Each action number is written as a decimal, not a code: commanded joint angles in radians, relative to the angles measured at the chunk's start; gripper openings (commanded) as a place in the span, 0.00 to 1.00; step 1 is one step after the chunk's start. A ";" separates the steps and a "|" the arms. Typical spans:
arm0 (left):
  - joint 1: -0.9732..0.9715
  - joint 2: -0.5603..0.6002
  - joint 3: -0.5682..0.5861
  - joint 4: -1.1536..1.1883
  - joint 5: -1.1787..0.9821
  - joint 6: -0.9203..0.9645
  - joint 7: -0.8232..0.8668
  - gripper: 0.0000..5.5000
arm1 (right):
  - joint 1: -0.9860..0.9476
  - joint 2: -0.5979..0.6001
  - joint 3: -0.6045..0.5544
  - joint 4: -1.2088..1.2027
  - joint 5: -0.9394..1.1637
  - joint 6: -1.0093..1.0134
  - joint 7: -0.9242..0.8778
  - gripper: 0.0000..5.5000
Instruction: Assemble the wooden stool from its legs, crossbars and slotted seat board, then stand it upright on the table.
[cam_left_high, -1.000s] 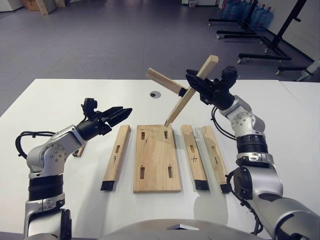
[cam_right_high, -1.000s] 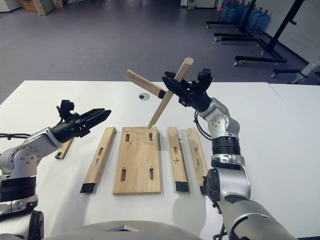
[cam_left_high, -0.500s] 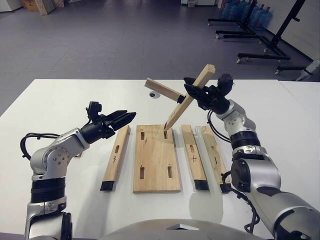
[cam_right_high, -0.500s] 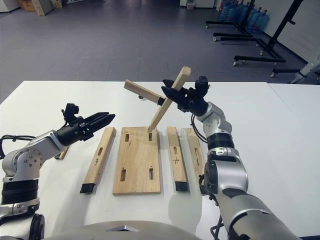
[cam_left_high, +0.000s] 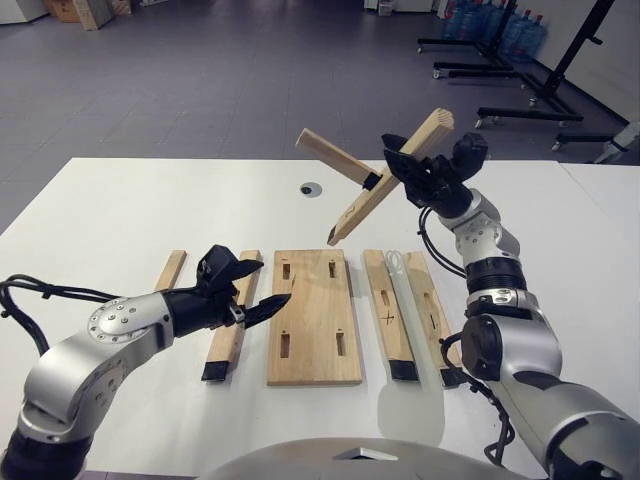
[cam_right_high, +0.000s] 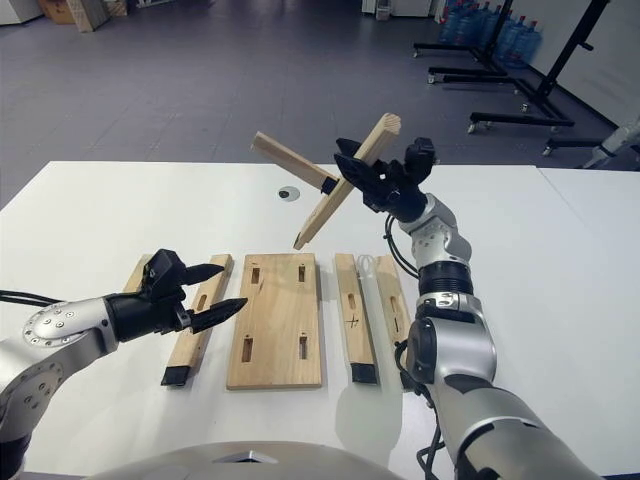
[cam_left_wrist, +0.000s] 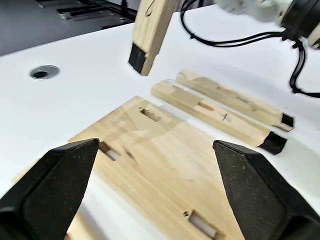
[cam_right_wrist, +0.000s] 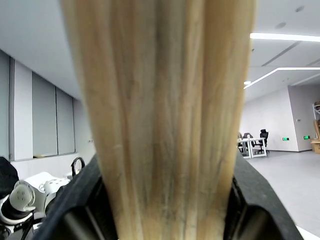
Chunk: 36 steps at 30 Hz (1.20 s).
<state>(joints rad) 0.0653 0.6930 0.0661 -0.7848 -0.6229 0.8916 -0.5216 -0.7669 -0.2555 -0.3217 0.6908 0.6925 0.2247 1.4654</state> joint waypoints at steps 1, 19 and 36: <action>0.001 0.010 -0.046 -0.052 0.067 0.013 0.070 0.76 | 0.037 -0.015 -0.009 -0.056 0.018 0.033 -0.021 0.38; 0.170 0.083 -0.127 -0.036 0.108 -0.044 -0.022 0.76 | 0.084 -0.016 0.074 -0.103 -0.016 0.058 0.007 0.38; 0.106 -0.008 -0.267 0.069 0.313 -0.128 0.036 0.76 | 0.056 -0.009 0.042 -0.153 0.054 0.103 -0.067 0.38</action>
<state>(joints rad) 0.2100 0.7030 -0.2358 -0.7326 -0.2908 0.7384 -0.4896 -0.6752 -0.2586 -0.2469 0.5704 0.7067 0.3042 1.4209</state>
